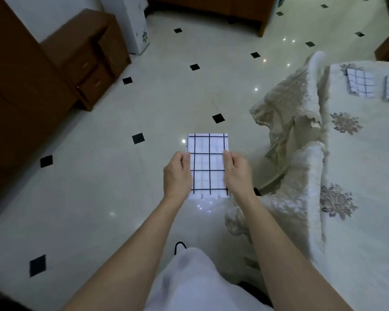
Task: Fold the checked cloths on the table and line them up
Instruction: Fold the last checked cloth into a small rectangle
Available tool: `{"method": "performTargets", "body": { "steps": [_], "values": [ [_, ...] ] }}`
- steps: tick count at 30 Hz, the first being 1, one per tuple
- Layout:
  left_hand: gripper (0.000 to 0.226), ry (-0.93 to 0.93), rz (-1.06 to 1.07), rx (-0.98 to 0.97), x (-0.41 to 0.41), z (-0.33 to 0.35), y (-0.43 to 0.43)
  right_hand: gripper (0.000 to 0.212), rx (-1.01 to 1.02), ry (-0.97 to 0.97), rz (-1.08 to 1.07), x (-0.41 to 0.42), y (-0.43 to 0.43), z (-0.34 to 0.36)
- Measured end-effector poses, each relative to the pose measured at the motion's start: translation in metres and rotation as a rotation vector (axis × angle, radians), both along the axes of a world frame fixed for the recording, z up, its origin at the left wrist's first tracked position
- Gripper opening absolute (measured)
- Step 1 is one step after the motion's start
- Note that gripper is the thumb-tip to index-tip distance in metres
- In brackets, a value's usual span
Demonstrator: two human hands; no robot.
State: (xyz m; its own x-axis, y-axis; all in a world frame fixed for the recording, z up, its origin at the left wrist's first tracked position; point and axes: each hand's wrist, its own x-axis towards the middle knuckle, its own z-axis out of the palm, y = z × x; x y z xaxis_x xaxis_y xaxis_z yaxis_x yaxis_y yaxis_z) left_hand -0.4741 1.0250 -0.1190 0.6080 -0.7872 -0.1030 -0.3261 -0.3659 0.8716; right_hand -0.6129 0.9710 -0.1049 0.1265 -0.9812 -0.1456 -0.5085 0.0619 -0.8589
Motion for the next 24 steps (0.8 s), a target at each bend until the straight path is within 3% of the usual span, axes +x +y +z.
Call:
{"method": "performTargets", "body": {
  "steps": [13, 24],
  "values": [
    [0.038, 0.040, -0.107, -0.013, 0.074, -0.008, -0.101, 0.041, -0.007, 0.005, -0.088, 0.072, -0.093, -0.003],
    [0.040, -0.015, -0.195, 0.027, 0.082, -0.013, -0.319, 0.038, 0.004, -0.048, -0.241, 0.078, -0.288, -0.016]
  ]
}}
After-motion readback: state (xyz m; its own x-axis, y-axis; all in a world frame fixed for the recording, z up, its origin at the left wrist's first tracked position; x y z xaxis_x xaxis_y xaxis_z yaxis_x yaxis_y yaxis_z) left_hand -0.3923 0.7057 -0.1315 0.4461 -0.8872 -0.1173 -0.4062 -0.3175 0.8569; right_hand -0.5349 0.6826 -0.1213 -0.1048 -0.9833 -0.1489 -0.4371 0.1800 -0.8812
